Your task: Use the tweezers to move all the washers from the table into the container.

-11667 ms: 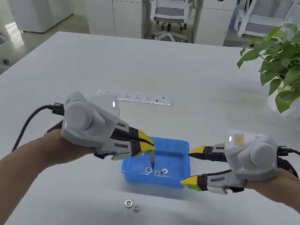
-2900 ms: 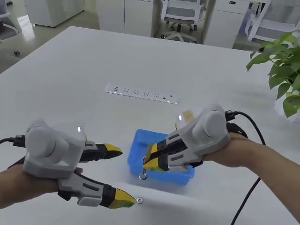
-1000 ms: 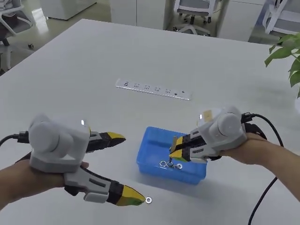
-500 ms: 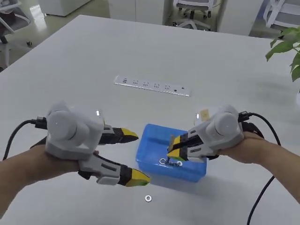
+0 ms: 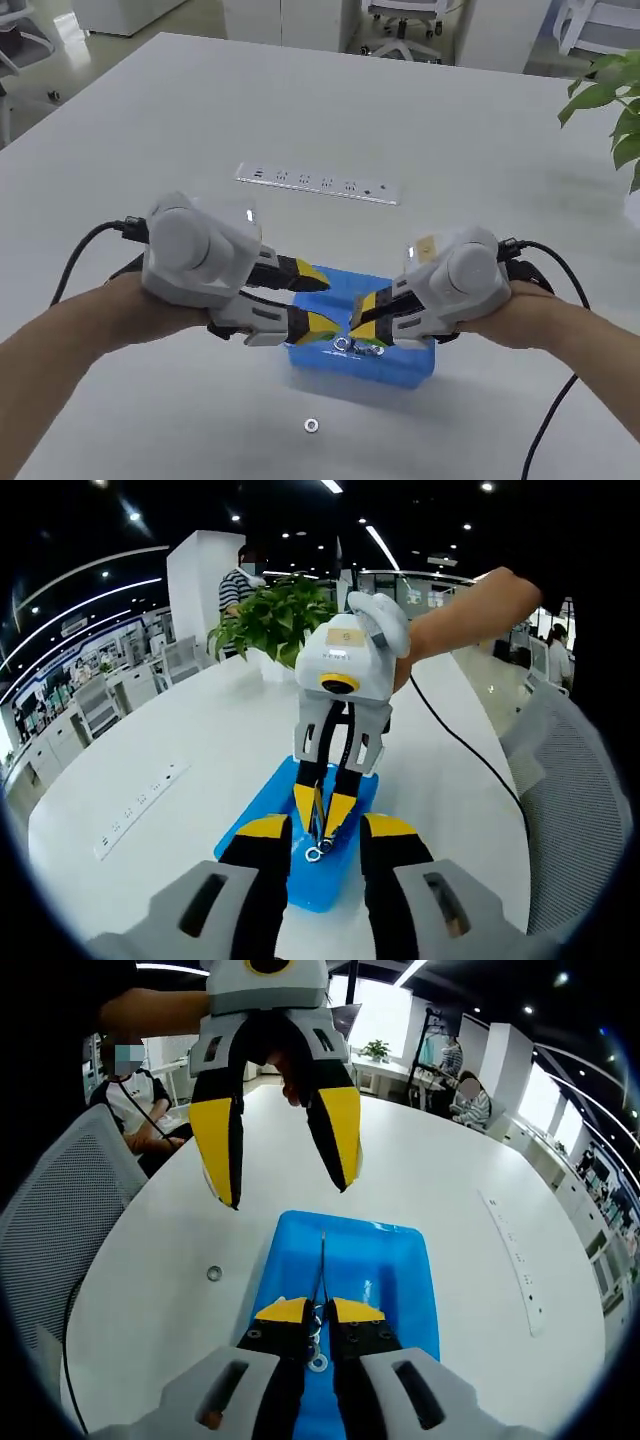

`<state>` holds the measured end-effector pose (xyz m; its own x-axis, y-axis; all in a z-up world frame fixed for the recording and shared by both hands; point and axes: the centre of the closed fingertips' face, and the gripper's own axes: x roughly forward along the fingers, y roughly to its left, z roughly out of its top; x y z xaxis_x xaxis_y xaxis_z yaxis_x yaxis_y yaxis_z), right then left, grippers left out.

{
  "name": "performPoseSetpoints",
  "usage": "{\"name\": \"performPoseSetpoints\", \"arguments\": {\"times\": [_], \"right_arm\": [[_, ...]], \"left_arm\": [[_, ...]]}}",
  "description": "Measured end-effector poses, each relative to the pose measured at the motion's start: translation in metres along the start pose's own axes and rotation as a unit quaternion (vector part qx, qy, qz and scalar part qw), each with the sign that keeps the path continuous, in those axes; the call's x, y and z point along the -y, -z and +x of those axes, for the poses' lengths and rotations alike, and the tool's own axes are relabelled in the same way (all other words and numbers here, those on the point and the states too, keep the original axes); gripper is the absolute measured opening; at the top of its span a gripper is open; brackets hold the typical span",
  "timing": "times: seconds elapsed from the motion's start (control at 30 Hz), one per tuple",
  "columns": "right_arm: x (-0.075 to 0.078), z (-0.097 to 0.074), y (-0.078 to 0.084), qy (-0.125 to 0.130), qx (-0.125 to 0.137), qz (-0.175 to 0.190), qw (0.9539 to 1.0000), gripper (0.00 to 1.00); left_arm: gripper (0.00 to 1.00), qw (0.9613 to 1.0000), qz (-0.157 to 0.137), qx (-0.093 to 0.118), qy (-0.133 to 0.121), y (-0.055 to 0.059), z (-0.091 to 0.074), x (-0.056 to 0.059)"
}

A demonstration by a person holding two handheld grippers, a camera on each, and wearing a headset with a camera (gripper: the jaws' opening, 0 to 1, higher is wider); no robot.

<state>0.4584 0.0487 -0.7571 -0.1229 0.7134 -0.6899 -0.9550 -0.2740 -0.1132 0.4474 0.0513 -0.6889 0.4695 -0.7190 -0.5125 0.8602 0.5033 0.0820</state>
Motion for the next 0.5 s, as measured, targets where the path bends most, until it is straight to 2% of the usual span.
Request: {"name": "performPoseSetpoints", "arguments": {"times": [0.5], "right_arm": [[-0.001,0.001,-0.001,-0.003,-0.003,-0.013,0.9999,0.08]], "left_arm": [[0.13,0.9995,0.03,-0.003,0.013,-0.013,0.022,0.001]]}}
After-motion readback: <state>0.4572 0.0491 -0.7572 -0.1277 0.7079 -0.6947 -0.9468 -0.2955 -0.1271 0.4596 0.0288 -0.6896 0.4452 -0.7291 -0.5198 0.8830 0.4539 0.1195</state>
